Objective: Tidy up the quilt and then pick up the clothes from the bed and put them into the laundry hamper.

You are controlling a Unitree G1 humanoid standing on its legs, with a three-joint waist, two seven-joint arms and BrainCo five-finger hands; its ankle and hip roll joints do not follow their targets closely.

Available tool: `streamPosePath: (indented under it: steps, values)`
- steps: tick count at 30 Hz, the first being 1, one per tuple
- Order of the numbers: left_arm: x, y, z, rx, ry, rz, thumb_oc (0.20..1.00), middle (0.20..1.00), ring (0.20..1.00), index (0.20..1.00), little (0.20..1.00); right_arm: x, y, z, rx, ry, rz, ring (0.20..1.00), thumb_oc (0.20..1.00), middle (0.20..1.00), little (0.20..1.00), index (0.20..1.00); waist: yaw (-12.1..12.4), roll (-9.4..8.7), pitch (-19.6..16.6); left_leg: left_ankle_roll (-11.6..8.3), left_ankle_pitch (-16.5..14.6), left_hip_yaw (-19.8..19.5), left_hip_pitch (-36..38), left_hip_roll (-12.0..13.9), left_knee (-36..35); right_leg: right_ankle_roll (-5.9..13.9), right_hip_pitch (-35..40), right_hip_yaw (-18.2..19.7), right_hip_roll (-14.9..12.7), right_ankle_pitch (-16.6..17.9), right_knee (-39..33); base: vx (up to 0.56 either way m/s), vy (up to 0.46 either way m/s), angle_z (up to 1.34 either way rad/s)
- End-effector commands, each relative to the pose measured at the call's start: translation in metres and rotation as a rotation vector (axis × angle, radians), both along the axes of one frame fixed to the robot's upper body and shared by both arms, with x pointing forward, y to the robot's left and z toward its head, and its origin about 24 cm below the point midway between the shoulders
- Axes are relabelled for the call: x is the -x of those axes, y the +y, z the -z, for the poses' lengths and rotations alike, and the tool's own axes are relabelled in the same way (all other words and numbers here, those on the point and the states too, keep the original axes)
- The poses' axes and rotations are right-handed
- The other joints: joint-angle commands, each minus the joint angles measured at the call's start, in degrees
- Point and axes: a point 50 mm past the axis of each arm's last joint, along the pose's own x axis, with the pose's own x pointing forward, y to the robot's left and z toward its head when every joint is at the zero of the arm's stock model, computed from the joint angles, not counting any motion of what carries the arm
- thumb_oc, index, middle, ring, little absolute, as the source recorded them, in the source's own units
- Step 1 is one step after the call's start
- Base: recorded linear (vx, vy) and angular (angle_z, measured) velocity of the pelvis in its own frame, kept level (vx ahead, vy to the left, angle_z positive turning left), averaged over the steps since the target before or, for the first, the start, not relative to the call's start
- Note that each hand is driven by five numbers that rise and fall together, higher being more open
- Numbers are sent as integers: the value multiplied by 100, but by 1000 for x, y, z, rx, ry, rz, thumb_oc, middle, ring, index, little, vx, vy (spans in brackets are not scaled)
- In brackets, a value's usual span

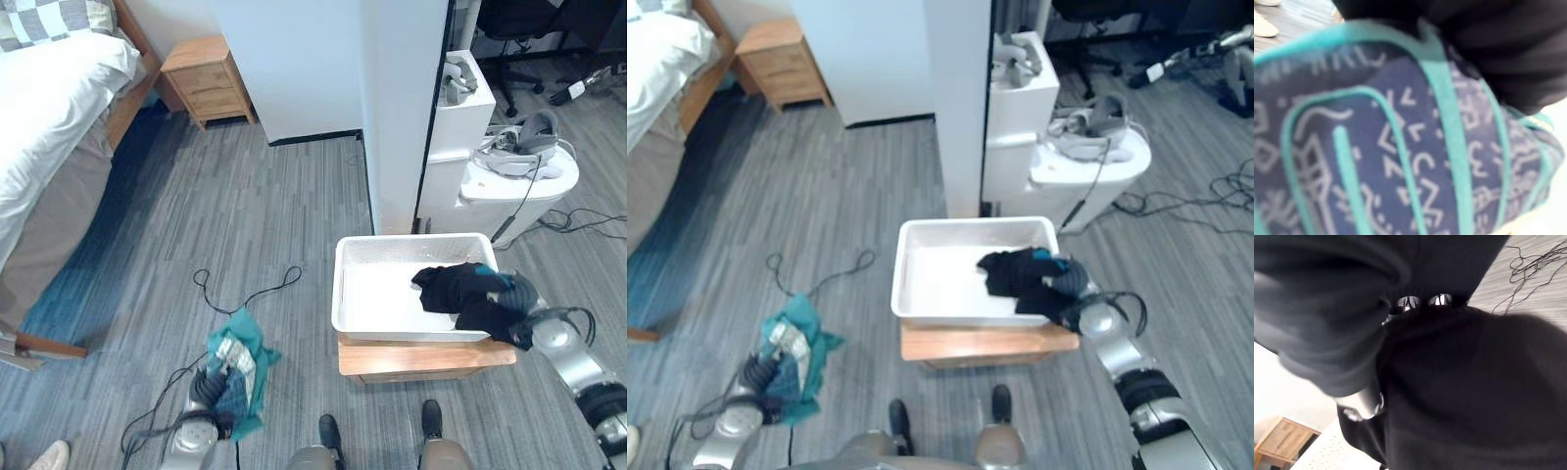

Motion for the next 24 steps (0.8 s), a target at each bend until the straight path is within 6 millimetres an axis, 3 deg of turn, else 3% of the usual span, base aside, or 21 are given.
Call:
streamPosePath:
  steps: [1,2,4,5,7,11,12,15,17,18,20,21,22,23,24]
  values:
    - [-32,24,-62,-186,-290,40,200,200,200,200,200,-11,10,-28,245,-172,-93,1000,1000,1000,1000,1000,-2,-481,80,-229,-557,12,296,20,-9,69,531,32,-47,-1170,14,17,-41,14]
    - [-32,21,-68,-195,-318,58,200,200,200,200,200,-3,9,-18,291,-134,-106,1000,1000,1000,1000,1000,-4,-501,51,-227,-569,-7,324,20,-9,68,567,20,-44,-1182,14,22,-40,16]
    - [-44,6,-104,-243,-489,155,200,200,200,200,200,23,7,12,413,-8,-167,1000,1000,1000,1000,1000,-43,-586,-7,-229,-602,-37,405,33,-9,72,639,30,-37,-1194,14,18,-41,12]
    - [-43,6,-104,-244,-487,156,200,200,200,200,200,24,7,13,413,-6,-167,1000,1000,1000,1000,1000,-39,-589,-13,-230,-604,-36,410,32,-9,72,644,30,-38,-1196,14,0,0,0]
    - [-51,-5,-124,-295,-566,232,200,200,200,200,200,45,8,37,407,93,-175,1000,1000,1000,1000,1000,-126,-654,-68,-239,-629,2,470,49,-9,80,679,56,-34,-1196,14,0,0,0]
    - [-79,-47,-154,-375,-684,430,200,200,200,200,200,85,17,87,327,303,-155,1000,1000,1000,1000,1000,-509,-741,-147,-222,-725,220,615,75,-9,106,700,254,2,-1192,14,23,-3,-9]
    - [-80,-47,-154,-376,-686,431,200,200,200,200,200,84,17,87,327,302,-154,1000,1000,1000,1000,1000,-492,-741,-147,-222,-699,229,597,80,-9,99,677,264,7,-1167,14,37,12,-23]
    - [-106,-71,-153,-453,-672,493,200,200,200,200,200,101,25,103,280,377,-153,1000,1000,1000,1000,1000,-790,-761,-159,-208,-744,436,652,89,-9,113,573,478,41,-1125,16,17,13,-39]
    - [-136,-89,-142,-569,-596,509,200,200,200,200,200,119,26,118,276,457,-153,1000,1000,1000,1000,1000,-1139,-767,-114,-202,-800,638,664,85,-9,161,399,706,64,-1090,43,8,11,-45]
    - [-137,-89,-143,-570,-599,510,200,200,200,200,200,119,26,118,275,455,-152,1000,1000,1000,1000,1000,-1122,-764,-117,-205,-775,648,641,91,-9,152,372,718,72,-1063,37,-40,3,-40]
    - [-152,-98,-140,-596,-559,515,200,200,200,200,200,126,23,125,290,501,-143,1000,1000,1000,1000,1000,-1266,-750,-64,-209,-751,724,539,89,-9,173,170,808,85,-1009,68,-96,-7,-62]
    - [-163,-101,-129,-641,-466,527,200,200,200,200,200,129,24,131,309,545,-163,1000,1000,1000,1000,1000,-1467,-739,49,-199,-755,841,407,72,-9,205,-100,990,108,-975,122,-118,-3,-61]
    - [-164,-101,-129,-642,-468,527,200,200,200,200,200,129,24,131,309,544,-162,1000,1000,1000,1000,1000,-1458,-736,48,-198,-756,848,401,72,-9,206,-113,997,109,-976,129,-106,18,-37]
    - [-166,-100,-123,-644,-422,531,420,420,420,420,420,128,25,132,317,548,-167,1000,1000,1000,1000,1000,-1500,-723,74,-197,-744,903,346,74,-9,209,-224,1042,127,-962,157,-43,6,-39]
    - [-166,-97,-113,-625,-369,515,1000,1000,1000,1000,1000,130,27,135,323,565,-173,1000,1000,1000,1000,1000,-1537,-709,95,-192,-739,969,300,72,-9,208,-329,1107,153,-944,177,-72,5,-61]
